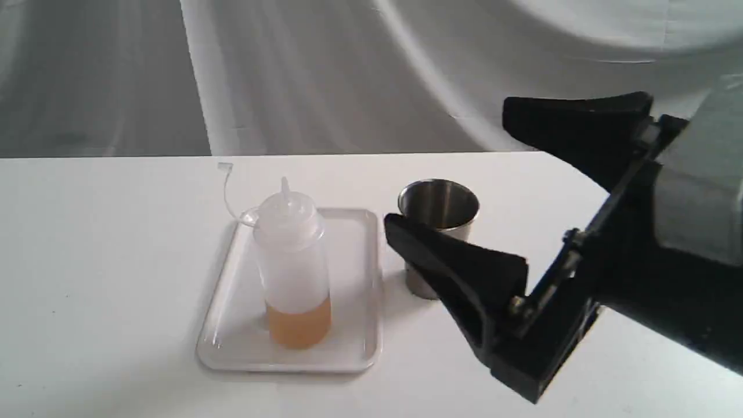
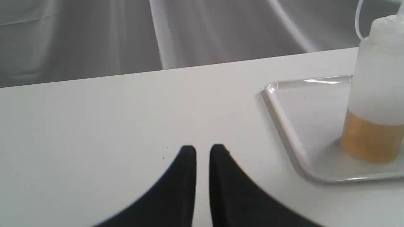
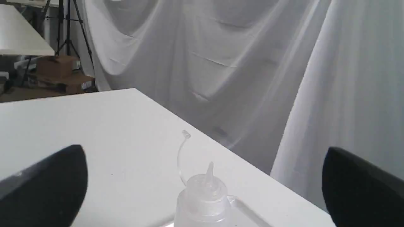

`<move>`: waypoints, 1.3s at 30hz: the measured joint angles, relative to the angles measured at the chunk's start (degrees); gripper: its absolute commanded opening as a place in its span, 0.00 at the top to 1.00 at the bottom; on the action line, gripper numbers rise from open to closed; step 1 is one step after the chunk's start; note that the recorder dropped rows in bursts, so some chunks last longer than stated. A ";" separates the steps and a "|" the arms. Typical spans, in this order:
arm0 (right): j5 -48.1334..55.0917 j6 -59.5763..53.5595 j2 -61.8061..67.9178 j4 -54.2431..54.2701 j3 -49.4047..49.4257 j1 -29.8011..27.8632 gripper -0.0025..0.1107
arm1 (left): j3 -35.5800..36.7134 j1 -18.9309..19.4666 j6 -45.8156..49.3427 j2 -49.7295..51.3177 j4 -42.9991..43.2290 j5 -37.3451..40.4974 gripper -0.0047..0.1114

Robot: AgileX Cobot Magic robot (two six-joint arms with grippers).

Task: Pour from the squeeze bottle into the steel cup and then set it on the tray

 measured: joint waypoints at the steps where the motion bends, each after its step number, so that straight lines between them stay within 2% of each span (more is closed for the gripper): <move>1: 0.98 1.42 -1.18 0.00 0.00 0.00 0.05 | 0.00 0.00 0.00 0.00 0.00 0.00 0.89; 11: 10.35 6.17 -10.22 -3.27 0.00 0.00 0.05 | 0.00 0.00 0.00 0.00 0.00 0.00 0.89; 16: 11.56 8.44 -13.13 -4.24 2.01 0.00 0.11 | 0.00 0.00 0.00 0.00 0.00 0.00 0.89; 18: 10.49 10.47 -14.58 -4.35 3.81 0.00 0.18 | 0.00 0.00 0.00 0.00 0.00 0.00 0.89; 21: 9.73 12.44 -16.79 -4.46 6.36 0.00 0.36 | 0.00 0.00 0.00 0.00 0.00 0.00 0.89; 27: 10.19 15.92 -21.16 -3.46 9.68 0.00 0.96 | 0.00 0.00 0.00 0.00 0.00 0.00 0.89; 33: 10.92 21.12 -24.72 -3.07 12.63 0.00 0.98 | 0.00 0.00 0.00 0.00 0.00 0.00 0.89; 39: 12.83 17.70 -26.62 -3.07 16.54 0.00 0.98 | 0.00 0.00 0.00 0.00 0.00 0.00 0.89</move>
